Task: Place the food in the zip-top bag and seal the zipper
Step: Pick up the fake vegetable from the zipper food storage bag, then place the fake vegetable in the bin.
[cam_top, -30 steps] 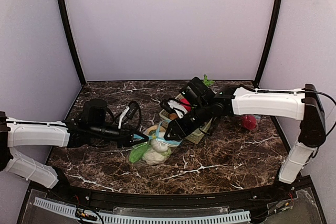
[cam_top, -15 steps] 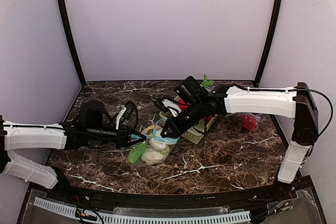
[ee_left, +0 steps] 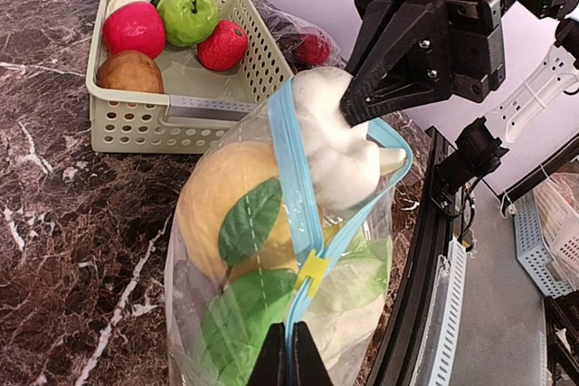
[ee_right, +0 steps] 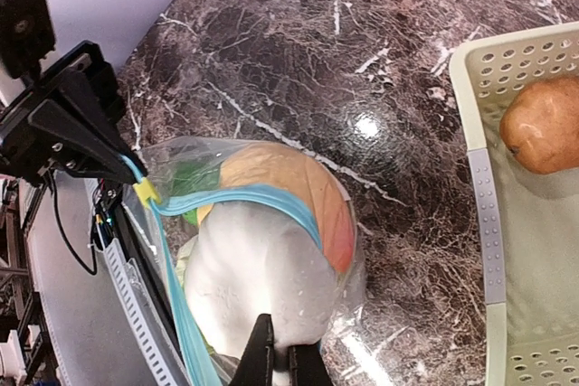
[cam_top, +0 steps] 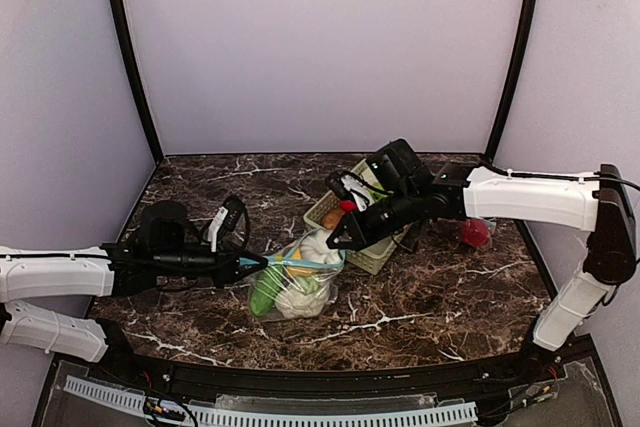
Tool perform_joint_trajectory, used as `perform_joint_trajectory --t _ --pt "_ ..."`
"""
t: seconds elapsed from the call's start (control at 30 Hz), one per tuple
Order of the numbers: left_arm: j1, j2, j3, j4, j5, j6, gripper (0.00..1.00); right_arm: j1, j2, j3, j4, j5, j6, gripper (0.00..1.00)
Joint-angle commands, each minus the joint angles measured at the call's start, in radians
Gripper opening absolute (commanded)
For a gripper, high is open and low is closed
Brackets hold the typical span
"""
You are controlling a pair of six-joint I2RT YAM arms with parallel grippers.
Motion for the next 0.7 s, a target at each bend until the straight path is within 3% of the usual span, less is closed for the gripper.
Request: perform_joint_trajectory --t 0.0,0.2,0.4,0.53,0.67 --pt "0.004 0.004 -0.013 0.016 -0.019 -0.024 0.01 -0.014 -0.09 -0.07 0.117 -0.089 0.01 0.0" --pt "0.004 0.069 0.013 0.064 0.037 -0.041 0.01 -0.014 -0.174 -0.093 0.311 -0.218 0.054 0.0" --pt "0.004 0.102 0.048 0.086 0.042 -0.059 0.01 -0.016 -0.152 -0.055 0.319 -0.239 0.062 0.0" --pt "0.005 0.079 0.03 0.101 0.04 -0.058 0.01 -0.046 -0.189 -0.047 0.246 -0.026 0.058 0.0" --pt "0.005 0.041 -0.006 0.136 0.061 -0.067 0.01 -0.095 -0.175 0.011 0.04 0.289 0.034 0.0"
